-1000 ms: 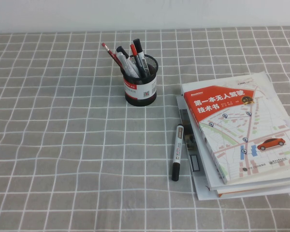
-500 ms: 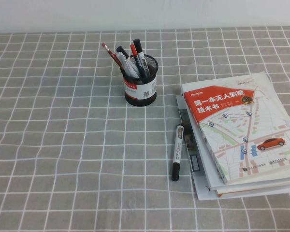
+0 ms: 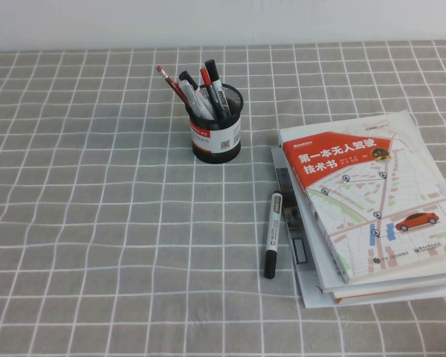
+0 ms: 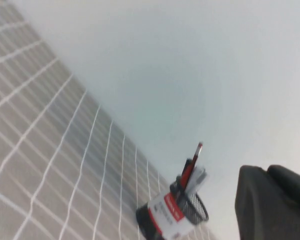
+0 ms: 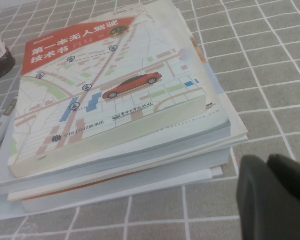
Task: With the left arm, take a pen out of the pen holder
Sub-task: 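Take a marker out of the pen holder and lay it on the table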
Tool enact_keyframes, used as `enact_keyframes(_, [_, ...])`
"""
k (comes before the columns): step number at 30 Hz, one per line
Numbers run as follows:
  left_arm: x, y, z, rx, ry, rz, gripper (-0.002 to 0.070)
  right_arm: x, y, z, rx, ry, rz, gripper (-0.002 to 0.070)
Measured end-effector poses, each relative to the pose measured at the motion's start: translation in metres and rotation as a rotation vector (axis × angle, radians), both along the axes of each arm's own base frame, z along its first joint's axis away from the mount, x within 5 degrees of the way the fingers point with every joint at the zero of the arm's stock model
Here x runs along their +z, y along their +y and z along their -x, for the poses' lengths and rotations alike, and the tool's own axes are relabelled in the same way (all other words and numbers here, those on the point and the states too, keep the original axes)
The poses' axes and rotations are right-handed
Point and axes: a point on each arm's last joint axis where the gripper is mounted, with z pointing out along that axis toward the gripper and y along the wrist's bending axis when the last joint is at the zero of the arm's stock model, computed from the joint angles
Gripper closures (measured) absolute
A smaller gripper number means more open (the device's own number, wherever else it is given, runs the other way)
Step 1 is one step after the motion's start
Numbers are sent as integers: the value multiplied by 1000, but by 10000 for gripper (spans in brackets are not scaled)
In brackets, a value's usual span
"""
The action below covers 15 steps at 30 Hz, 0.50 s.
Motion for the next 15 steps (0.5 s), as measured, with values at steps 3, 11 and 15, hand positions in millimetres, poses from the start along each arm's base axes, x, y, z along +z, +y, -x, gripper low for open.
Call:
enact_keyframes(3, [6, 5, 0, 51, -67, 7, 678, 0, 0, 0, 0, 0, 0, 689])
enact_keyframes(11, [1, -5, 0, -59, 72, 74, 678, 0, 0, 0, 0, 0, 0, 689])
enact_keyframes(15, [36, -13, -2, -144, 82, -171, 677, 0, 0, 0, 0, 0, 0, 689])
